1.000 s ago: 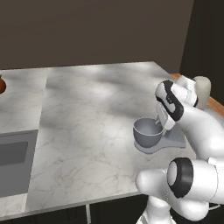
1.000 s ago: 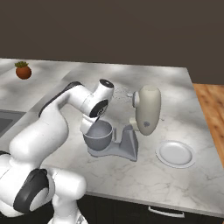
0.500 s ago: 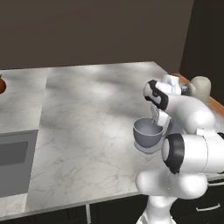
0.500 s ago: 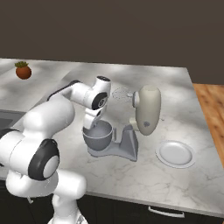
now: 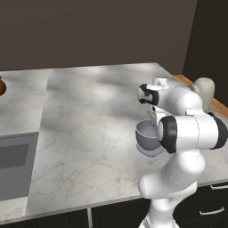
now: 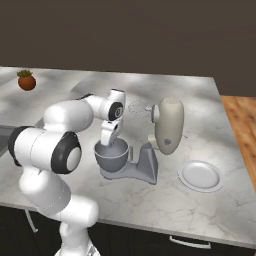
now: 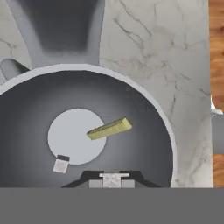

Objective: Add butter and sugar cubes to the stand mixer bowl and then turn on the stand mixer to begin making frosting.

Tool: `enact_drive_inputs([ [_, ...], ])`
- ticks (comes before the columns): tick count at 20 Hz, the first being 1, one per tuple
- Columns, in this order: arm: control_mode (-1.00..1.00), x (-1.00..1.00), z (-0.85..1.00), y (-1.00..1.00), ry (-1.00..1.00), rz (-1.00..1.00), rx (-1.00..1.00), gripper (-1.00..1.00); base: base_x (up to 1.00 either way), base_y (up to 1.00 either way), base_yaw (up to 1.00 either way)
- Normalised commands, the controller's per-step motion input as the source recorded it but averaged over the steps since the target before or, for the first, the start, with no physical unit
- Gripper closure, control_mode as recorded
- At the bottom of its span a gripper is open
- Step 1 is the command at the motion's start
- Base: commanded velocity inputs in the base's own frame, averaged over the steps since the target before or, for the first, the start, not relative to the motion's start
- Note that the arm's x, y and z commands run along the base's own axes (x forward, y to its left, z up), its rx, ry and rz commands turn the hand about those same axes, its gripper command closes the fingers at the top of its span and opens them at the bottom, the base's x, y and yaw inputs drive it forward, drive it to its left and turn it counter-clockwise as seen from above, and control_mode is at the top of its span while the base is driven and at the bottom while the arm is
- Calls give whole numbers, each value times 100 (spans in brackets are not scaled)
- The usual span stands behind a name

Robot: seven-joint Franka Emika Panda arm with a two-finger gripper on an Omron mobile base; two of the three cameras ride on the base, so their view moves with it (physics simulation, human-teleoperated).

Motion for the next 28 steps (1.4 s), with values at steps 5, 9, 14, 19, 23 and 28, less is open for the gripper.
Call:
enact_drive_inputs([
  [5,-100,20,-42,0,11,25,-4,100,0,0,0],
  [9,-100,4,-20,0,0,25,0,100,0,0,0],
  [14,-100,0,-24,-1,-1,25,0,100,0,0,0],
  [19,-100,0,-42,0,-15,23,2,100,0,0,0],
  [23,-100,0,-48,0,-24,21,5,100,0,0,0],
  [28,-100,5,-47,0,-14,19,5,100,0,0,0],
])
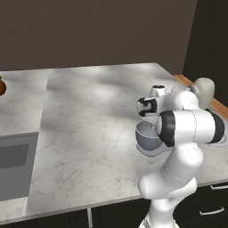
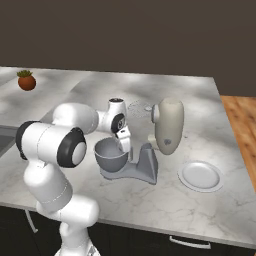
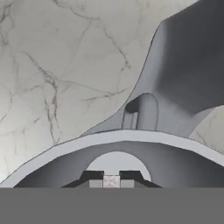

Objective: Add butter and sugar cubes to the stand mixer bowl and then turn on the stand mixer to begin making frosting.

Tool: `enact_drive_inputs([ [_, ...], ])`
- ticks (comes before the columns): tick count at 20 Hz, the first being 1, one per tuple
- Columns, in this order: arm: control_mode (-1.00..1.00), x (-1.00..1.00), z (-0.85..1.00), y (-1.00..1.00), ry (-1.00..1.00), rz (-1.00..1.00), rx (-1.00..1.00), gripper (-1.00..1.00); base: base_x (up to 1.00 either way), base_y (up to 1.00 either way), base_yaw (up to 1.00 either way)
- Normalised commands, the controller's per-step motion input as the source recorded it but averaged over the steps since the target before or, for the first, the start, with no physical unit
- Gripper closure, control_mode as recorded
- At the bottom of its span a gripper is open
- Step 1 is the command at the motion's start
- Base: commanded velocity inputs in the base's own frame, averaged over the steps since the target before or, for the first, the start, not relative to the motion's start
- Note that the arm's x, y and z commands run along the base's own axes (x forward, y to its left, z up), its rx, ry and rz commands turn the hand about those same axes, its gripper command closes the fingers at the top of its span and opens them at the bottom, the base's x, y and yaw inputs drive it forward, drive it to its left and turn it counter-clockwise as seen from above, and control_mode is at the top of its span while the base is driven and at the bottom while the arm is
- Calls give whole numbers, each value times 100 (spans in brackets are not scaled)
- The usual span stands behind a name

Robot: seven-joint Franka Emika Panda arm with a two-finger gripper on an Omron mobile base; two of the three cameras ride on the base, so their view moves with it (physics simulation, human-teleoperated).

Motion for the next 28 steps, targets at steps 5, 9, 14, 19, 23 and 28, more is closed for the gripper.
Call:
enact_drive_inputs([
  [5,-100,25,-42,8,0,17,3,100,0,0,0],
  [9,-100,29,-41,14,0,17,4,100,0,0,0],
  [14,-100,24,-49,15,0,16,4,100,0,0,0],
  [19,-100,8,-59,8,-2,15,4,100,0,0,0],
  [23,-100,0,-54,11,-6,10,2,-100,0,0,0],
  [28,-100,0,-11,3,-1,3,1,-100,0,0,0],
])
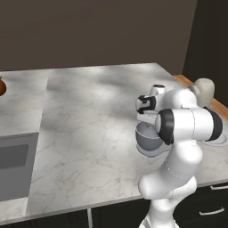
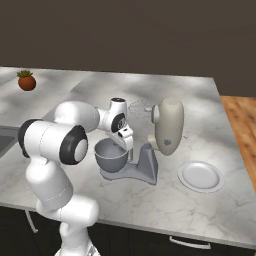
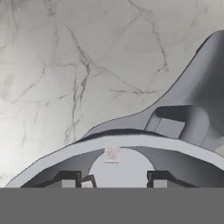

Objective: Add butter and sugar cubes to the stand mixer bowl and then turn on the stand mixer to begin making frosting.

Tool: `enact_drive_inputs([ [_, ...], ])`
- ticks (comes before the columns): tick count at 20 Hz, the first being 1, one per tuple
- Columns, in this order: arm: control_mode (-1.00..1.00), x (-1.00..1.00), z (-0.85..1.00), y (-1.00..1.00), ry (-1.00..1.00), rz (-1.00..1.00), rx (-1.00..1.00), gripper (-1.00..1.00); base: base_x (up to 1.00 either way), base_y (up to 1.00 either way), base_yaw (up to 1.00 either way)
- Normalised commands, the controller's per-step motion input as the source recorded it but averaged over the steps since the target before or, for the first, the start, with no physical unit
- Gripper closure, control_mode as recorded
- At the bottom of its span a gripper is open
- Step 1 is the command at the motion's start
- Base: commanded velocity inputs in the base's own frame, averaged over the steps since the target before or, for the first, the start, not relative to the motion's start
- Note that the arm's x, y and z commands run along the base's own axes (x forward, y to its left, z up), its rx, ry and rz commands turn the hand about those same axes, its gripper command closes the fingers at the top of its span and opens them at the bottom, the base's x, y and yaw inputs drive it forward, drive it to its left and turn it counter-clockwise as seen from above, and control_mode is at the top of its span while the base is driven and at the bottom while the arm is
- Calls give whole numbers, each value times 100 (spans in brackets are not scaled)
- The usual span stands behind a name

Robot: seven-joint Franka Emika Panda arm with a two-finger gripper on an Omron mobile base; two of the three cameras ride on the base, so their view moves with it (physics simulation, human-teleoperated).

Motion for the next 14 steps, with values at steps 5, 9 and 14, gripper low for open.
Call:
enact_drive_inputs([
  [5,-100,-13,22,7,-6,0,0,-100,0,0,0],
  [9,-100,-40,63,13,-10,0,-5,-100,0,0,0],
  [14,-100,-46,67,26,-9,0,-9,-100,0,0,0],
])
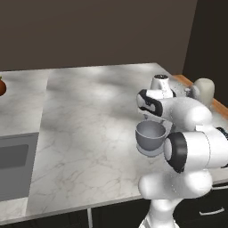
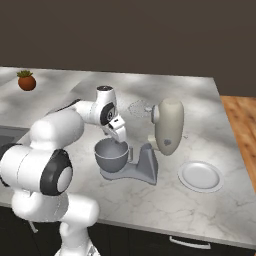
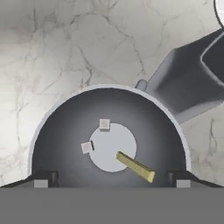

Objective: Add butter and sugar cubes to the stand mixer bowl and then turn on the stand mixer to begin making frosting.

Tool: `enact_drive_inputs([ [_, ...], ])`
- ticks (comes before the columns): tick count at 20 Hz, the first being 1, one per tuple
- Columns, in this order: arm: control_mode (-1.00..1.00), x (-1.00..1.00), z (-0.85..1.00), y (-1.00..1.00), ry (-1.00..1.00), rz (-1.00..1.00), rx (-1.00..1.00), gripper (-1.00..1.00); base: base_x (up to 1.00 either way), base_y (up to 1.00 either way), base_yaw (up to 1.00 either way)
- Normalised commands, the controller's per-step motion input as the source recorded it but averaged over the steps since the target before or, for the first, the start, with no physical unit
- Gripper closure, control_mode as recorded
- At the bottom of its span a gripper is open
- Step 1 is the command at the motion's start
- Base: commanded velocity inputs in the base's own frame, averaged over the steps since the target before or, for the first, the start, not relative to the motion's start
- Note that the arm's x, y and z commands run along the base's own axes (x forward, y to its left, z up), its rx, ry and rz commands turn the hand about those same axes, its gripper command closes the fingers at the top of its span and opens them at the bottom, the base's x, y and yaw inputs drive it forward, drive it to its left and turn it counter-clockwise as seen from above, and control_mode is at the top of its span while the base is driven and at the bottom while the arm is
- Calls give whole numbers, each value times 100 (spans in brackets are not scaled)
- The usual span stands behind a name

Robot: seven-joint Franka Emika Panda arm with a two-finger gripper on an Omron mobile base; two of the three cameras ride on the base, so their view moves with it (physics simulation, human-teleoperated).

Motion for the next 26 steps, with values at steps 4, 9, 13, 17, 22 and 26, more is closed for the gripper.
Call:
enact_drive_inputs([
  [4,-100,-74,20,18,-14,-2,-5,-100,0,0,0],
  [9,-100,-100,2,0,-27,-2,1,-100,0,0,0],
  [13,-100,-87,32,0,-24,-4,3,-100,0,0,0],
  [17,-100,-60,52,-7,-13,-6,5,-100,0,0,0],
  [22,-100,-20,47,-32,-3,-7,7,-100,0,0,0],
  [26,-100,-11,40,-53,0,-6,9,-100,0,0,0],
])
